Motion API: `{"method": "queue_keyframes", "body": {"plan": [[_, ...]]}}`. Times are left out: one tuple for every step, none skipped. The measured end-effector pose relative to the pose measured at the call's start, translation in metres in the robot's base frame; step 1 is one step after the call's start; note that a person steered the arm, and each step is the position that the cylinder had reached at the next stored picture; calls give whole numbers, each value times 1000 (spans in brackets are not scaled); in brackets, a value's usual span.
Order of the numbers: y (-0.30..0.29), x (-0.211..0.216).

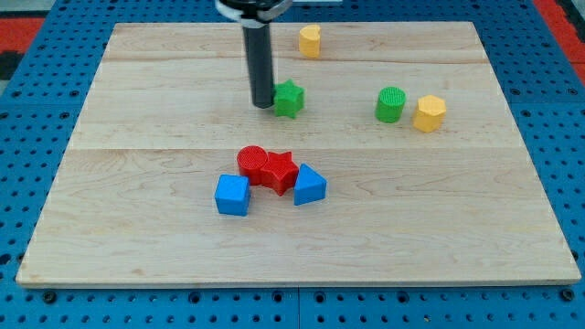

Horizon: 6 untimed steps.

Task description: Move the green star into the green circle

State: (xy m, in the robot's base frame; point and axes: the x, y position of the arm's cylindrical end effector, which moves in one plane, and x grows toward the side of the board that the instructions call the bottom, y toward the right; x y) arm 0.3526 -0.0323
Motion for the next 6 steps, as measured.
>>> {"method": "queue_keyframes", "body": {"plan": [[21,-19],[75,-19],[110,-13],[83,-16],[54,6],[77,29]]}}
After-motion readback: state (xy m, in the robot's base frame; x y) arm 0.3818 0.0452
